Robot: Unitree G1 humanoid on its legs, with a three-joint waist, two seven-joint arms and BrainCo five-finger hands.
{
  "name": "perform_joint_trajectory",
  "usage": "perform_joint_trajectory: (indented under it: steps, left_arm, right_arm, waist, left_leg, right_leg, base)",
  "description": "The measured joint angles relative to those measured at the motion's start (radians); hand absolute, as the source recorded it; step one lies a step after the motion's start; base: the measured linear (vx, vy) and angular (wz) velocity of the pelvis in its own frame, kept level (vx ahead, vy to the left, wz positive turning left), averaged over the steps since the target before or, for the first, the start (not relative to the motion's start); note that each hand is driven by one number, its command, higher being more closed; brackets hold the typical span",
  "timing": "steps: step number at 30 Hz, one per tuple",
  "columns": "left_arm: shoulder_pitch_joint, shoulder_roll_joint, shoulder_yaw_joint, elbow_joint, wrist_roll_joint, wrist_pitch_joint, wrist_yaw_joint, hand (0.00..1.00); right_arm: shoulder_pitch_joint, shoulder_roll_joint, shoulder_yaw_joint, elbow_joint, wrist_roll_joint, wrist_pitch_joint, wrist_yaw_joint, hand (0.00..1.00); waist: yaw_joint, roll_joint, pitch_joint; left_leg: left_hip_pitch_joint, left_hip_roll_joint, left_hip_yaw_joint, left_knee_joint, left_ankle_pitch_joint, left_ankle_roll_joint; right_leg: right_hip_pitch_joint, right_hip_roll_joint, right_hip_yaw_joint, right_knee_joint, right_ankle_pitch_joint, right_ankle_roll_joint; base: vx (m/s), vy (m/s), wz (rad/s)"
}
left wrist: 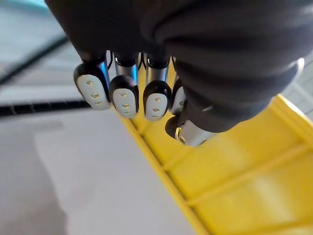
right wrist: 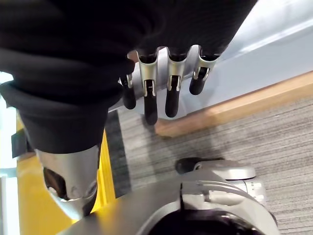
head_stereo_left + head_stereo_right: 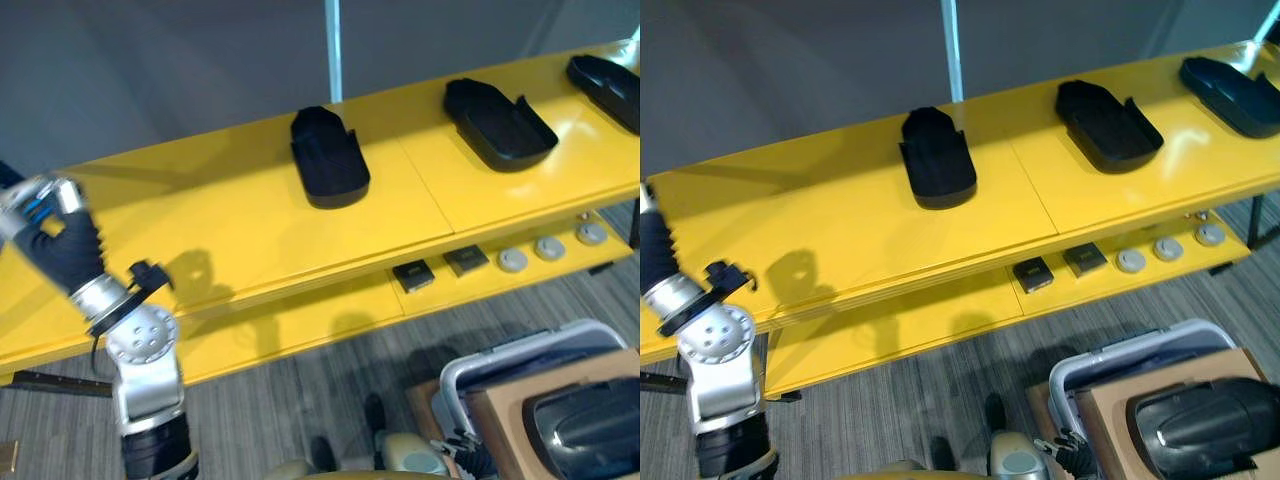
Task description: Walk over and take plastic housings, then place them on the shelf
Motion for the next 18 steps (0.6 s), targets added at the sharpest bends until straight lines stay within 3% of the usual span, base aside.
perform_joint_trajectory:
  steps: [1,4,7,8,12,18]
  left_arm:
    - [0.047,-0.028,0.002,0.048,0.000,0.027,-0.012,1.00]
    - [0.122,-0.089,0.004,0.284,-0.012,0.080,-0.102,1.00]
    - [0.126,-0.105,-0.019,0.468,-0.061,0.092,-0.158,1.00]
    - [0.126,-0.110,-0.042,0.536,-0.062,0.092,-0.190,0.00]
    - [0.125,-0.111,-0.189,0.676,-0.083,0.070,-0.299,0.00]
    - [0.110,-0.109,-0.295,0.798,-0.155,0.025,-0.410,0.00]
  right_arm:
    - [0.006,0.011,0.000,-0.019,0.000,0.001,0.000,0.00]
    - [0.015,0.039,0.003,-0.084,0.000,0.008,0.001,0.00]
    - [0.014,0.062,0.009,-0.115,0.001,0.016,0.001,0.00]
    - [0.012,0.070,0.019,-0.117,0.002,0.018,0.002,0.00]
    - [0.009,0.100,0.020,-0.119,0.004,0.027,0.002,0.00]
    - [0.008,0.095,-0.008,-0.111,0.024,0.028,-0.001,0.00]
  waist:
    - [0.017,-0.011,-0.015]
    - [0.022,-0.027,-0.051]
    - [0.024,-0.034,-0.070]
    - [0.028,-0.034,-0.071]
    - [0.033,-0.030,-0.072]
    - [0.034,-0.027,-0.071]
  left_leg:
    - [0.002,0.001,0.003,0.004,-0.008,0.011]
    - [-0.001,0.020,0.033,0.059,-0.046,0.007]
    - [0.001,0.031,0.050,0.093,-0.055,-0.003]
    - [0.005,0.032,0.056,0.101,-0.059,-0.010]
    - [0.007,0.037,0.064,0.113,-0.070,-0.025]
    - [0.004,0.061,0.085,0.128,-0.086,-0.038]
  right_leg:
    - [0.004,0.000,0.000,0.000,-0.002,0.000]
    - [0.013,0.001,-0.022,0.031,-0.030,-0.003]
    - [0.022,0.003,-0.023,0.043,-0.040,0.003]
    - [0.028,0.001,-0.023,0.044,-0.048,0.006]
    - [0.026,0.002,-0.023,0.063,-0.063,-0.001]
    - [0.022,0.025,-0.008,0.064,-0.071,-0.012]
  base:
    - [0.01,0.064,0.04]
    - [0.03,0.061,0.05]
    - [0.03,0.022,-0.03]
    - [0.00,0.011,-0.07]
    - [0.00,0.002,-0.01]
    - [-0.01,-0.049,-0.09]
